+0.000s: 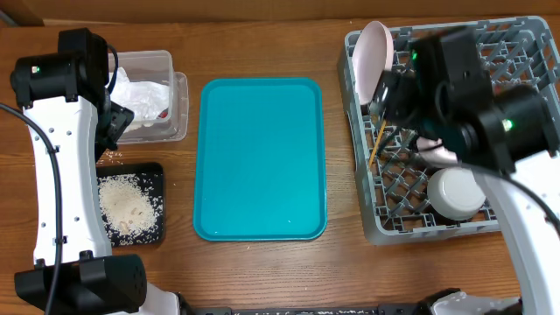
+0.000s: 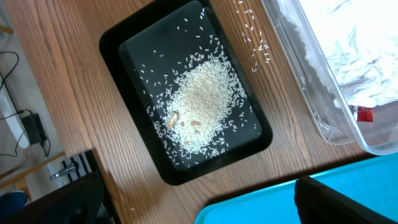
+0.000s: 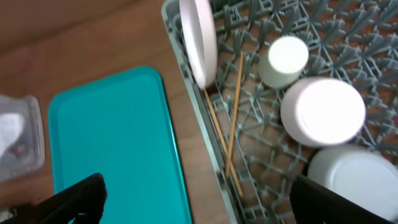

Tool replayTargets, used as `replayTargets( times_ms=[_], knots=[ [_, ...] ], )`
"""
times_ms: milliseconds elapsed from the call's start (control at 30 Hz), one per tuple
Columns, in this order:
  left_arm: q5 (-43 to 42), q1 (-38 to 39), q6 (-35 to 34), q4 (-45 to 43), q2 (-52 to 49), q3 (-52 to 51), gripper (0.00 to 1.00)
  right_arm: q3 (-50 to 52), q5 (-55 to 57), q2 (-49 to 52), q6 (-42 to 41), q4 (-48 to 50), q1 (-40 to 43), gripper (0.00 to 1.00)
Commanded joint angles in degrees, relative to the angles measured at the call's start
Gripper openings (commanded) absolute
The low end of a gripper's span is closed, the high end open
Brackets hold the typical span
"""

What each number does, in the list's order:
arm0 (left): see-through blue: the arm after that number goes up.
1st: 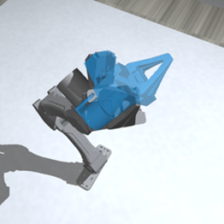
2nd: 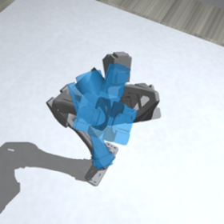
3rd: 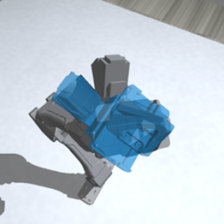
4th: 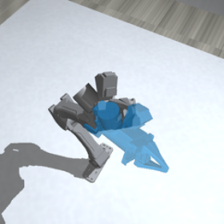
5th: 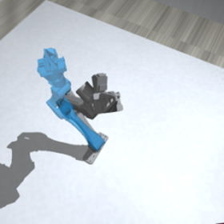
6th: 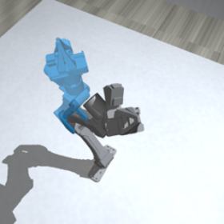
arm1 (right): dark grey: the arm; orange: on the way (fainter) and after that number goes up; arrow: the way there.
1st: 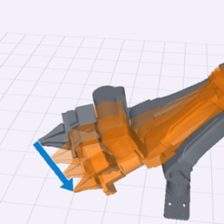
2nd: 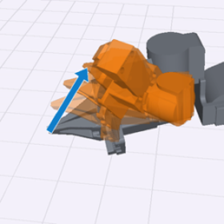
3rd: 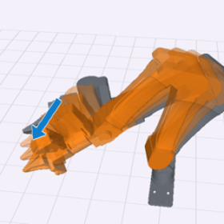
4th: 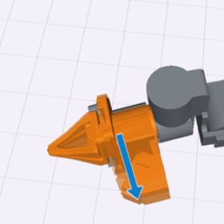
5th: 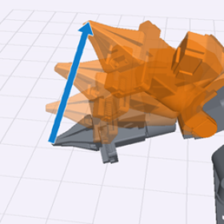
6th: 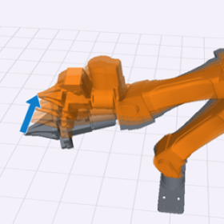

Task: Sort waste into correct bins and load items into the dishwasher
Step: 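Stand the plate upright in the rack's back corner and release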

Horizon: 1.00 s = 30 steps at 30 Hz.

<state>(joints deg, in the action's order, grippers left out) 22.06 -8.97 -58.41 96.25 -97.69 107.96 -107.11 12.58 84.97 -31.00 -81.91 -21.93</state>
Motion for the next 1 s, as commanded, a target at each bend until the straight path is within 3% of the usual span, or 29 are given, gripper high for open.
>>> replayTargets(
  times_ms=[0,267,467,967],
  knots=[
    [0.33,0.33,-1.18,0.11,0.61,0.83,1.00,2.93,2.93,-5.20,-0.50,-2.29,-4.24,0.96],
    [0.33,0.33,-1.18,0.09,0.61,0.83,1.00,22.21,7.15,-22.95,-4.79,0.79,-13.05,0.97],
    [0.33,0.33,-1.18,0.11,0.61,0.83,1.00,34.77,5.64,-33.94,-5.27,5.22,-13.68,1.00],
    [0.33,0.33,-1.20,0.11,0.61,0.83,1.00,36.13,3.82,-34.23,-5.25,5.14,-13.68,1.00]
  ],
)
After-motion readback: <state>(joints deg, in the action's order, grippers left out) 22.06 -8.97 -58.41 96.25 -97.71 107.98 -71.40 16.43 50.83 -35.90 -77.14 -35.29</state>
